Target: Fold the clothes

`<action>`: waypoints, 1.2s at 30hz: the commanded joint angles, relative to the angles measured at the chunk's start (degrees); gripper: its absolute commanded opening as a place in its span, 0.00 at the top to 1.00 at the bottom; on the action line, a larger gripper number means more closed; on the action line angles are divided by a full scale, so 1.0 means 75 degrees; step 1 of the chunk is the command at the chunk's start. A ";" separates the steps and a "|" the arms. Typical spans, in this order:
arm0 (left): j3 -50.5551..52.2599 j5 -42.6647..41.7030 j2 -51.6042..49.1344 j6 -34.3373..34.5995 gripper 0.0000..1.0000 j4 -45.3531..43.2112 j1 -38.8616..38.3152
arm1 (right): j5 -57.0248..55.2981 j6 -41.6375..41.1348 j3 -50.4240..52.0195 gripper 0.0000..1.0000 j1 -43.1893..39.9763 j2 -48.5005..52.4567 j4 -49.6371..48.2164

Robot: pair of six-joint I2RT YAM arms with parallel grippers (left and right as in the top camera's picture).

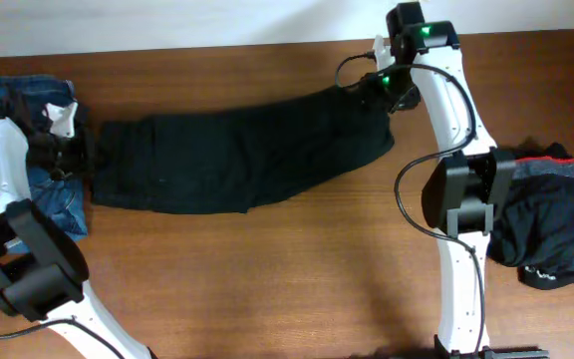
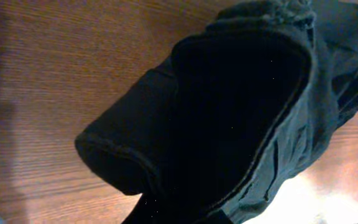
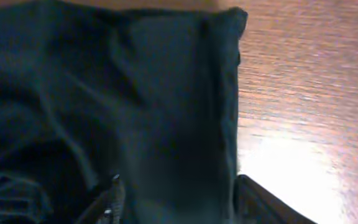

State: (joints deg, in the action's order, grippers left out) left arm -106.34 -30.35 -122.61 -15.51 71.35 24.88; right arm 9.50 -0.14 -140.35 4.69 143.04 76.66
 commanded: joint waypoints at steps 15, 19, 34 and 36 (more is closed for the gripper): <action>-0.1227 -0.0592 0.0326 -0.0108 1.00 0.0344 -0.0070 | -0.0490 -0.0204 0.0729 0.96 0.0315 0.0224 -0.0589; -0.2008 -0.0583 0.0338 -0.0111 1.00 0.0734 -0.0207 | -0.0589 -0.0318 0.1428 0.96 0.0309 0.0224 -0.1192; -0.2836 0.0664 0.0321 0.1000 1.00 -0.0326 -0.3529 | -0.0323 -0.0647 0.2218 0.96 0.0323 0.0224 -0.1737; -0.2836 0.0659 0.0321 0.1160 1.00 -0.0647 -0.3861 | -0.0323 -0.0647 0.2229 0.96 0.0323 0.0224 -0.1737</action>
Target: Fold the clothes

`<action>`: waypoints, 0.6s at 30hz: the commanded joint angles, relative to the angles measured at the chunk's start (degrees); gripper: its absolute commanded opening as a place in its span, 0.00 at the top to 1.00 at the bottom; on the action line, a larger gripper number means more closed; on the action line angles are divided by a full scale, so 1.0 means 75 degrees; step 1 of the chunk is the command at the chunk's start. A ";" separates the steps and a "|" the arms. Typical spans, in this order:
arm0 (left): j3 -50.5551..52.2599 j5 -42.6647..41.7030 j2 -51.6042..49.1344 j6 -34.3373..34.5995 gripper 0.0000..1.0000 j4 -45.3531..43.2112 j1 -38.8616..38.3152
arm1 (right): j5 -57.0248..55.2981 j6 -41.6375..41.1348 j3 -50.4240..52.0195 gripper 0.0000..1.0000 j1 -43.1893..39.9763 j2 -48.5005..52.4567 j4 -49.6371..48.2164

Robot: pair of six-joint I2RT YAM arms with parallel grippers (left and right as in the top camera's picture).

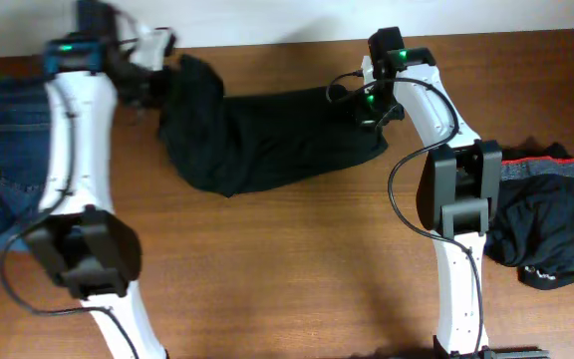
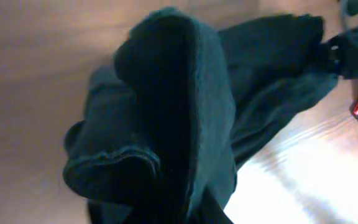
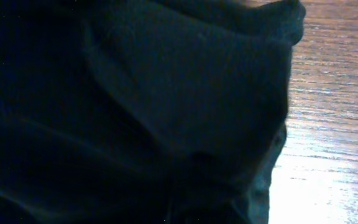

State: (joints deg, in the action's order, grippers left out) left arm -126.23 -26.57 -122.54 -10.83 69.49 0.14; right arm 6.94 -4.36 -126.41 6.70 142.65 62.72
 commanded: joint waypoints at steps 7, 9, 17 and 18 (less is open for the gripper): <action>-0.0184 0.0650 0.0201 0.0901 1.00 -0.1431 -0.1918 | 0.0020 -0.0082 0.0370 0.96 0.0055 0.0277 0.0122; -0.0184 0.0726 0.0090 0.0901 1.00 -0.1617 -0.2229 | 0.0020 -0.0082 0.0373 0.96 0.0055 0.0277 0.0122; -0.0181 0.0723 -0.0431 0.0959 1.00 -0.2541 -0.3095 | 0.0020 -0.0082 0.0382 0.96 0.0055 0.0277 0.0119; -0.0181 0.0723 -0.0484 0.0959 1.00 -0.2634 -0.3162 | 0.0020 -0.0082 0.0385 0.96 0.0055 0.0277 0.0122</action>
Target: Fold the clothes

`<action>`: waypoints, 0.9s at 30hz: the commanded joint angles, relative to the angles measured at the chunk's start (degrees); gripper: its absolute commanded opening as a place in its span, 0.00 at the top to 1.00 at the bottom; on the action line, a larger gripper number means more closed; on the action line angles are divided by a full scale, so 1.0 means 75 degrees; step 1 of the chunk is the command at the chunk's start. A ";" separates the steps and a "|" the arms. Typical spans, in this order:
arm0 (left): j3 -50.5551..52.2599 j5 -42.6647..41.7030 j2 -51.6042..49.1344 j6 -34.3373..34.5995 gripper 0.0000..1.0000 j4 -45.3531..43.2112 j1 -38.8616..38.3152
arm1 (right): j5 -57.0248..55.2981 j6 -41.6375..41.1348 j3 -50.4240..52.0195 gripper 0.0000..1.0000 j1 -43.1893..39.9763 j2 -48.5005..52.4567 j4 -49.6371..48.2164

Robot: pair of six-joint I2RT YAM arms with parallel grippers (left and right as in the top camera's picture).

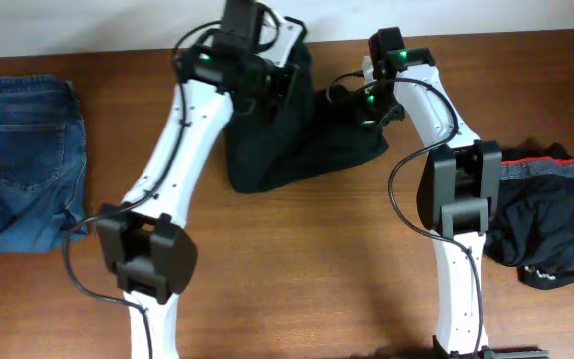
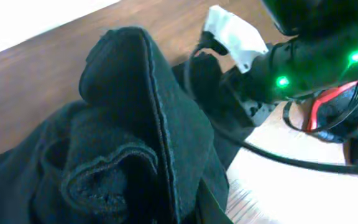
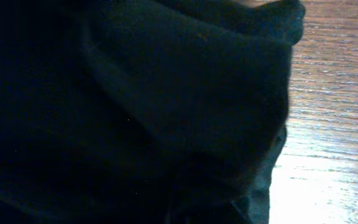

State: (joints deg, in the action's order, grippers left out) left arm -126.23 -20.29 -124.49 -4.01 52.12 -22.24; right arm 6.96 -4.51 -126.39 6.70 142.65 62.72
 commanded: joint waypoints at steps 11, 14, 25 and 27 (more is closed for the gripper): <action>-0.0175 0.0111 -0.0300 0.0047 1.00 -0.0498 -0.0402 | 0.0740 -0.0131 0.0119 0.95 -0.0111 0.0224 0.0329; -0.0175 0.0111 -0.0300 0.0047 1.00 -0.0498 -0.0402 | 0.1070 -0.0297 -0.0635 0.80 -0.0309 0.0181 0.0866; -0.0175 0.0114 -0.0300 0.0044 1.00 -0.0493 -0.0437 | 0.1212 -0.0731 -0.1935 0.68 -0.0659 0.0181 0.1979; -0.0175 0.0117 -0.0300 0.0044 1.00 -0.0493 -0.0437 | 0.1212 -0.0731 -0.1935 0.80 -0.0895 0.0181 0.1964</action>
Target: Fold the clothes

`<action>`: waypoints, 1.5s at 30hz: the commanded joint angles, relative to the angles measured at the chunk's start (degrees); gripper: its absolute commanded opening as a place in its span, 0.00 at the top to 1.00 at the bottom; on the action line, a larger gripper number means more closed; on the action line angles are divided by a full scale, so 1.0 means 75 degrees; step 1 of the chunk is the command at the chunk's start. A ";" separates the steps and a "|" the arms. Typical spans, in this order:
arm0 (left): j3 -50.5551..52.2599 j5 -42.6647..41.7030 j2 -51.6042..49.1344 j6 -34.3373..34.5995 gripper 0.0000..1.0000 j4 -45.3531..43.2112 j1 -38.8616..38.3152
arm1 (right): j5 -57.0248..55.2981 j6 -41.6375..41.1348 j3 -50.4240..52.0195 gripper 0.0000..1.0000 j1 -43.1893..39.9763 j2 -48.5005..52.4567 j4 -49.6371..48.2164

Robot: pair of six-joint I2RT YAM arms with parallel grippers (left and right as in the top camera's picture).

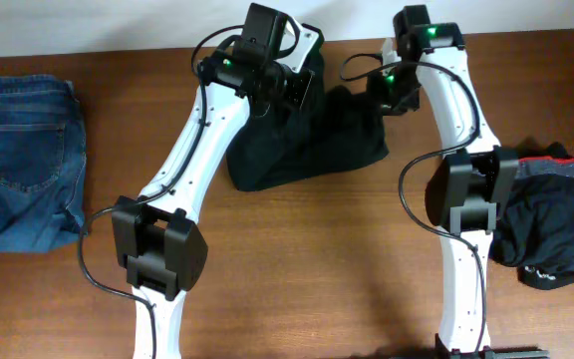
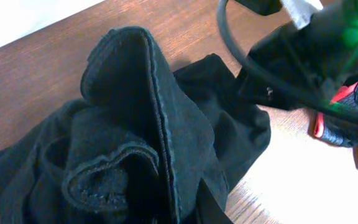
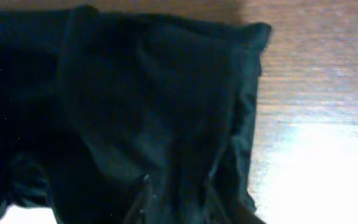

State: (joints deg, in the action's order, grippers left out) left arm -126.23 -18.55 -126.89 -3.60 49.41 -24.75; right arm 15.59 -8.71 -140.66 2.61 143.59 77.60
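Note:
A black garment (image 1: 297, 150) lies bunched at the back middle of the table, its left part doubled over onto the right. My left gripper (image 1: 302, 85) is shut on the garment's lifted end (image 2: 135, 93), which hangs as a thick fold in front of its fingers (image 2: 211, 210). My right gripper (image 1: 379, 92) hovers over the garment's right end (image 3: 154, 93). Its fingers (image 3: 145, 193) stand apart, and that end's corner (image 3: 253, 34) lies flat on the wood.
Folded blue jeans (image 1: 23, 150) lie at the table's left edge. A heap of dark clothes with grey and red trim (image 1: 551, 214) sits at the right, beside the right arm's base (image 1: 461, 199). The table's back edge meets a white wall.
My right gripper has pulled back and up from the garment's right end, so more cloth and table show in its view. The left gripper, still holding its end, shifted slightly right.
At first the garment lay stretched across the table with a gripper at each end. Then the left gripper held its end at the table's middle left. Later that end was near the right gripper, the cloth doubled over. Now the right gripper is off the cloth.

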 commanded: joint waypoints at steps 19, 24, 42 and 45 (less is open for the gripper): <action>-0.0175 -0.0119 0.0017 -0.0012 1.00 -0.0615 -0.0641 | 0.0612 -0.0370 0.2031 0.96 -0.0259 0.0079 -0.1533; -0.0175 -0.0009 -0.0119 -0.0041 1.00 -0.0679 -0.1110 | 0.0641 -0.0460 0.2034 0.96 -0.0055 0.0079 -0.1673; -0.0175 0.0277 -0.0711 -0.0041 0.01 -0.0994 -0.1480 | 0.0641 -0.0484 0.0685 0.18 -0.0574 0.0047 -0.0807; -0.0175 0.0277 -0.0711 -0.0041 0.01 -0.1139 -0.1486 | 0.0641 -0.0484 -0.0137 0.12 -0.0883 0.0047 -0.0329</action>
State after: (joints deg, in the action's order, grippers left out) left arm -126.23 -16.40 -131.70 -3.55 41.95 -35.29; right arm 18.98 -12.08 -134.80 -1.37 144.64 73.36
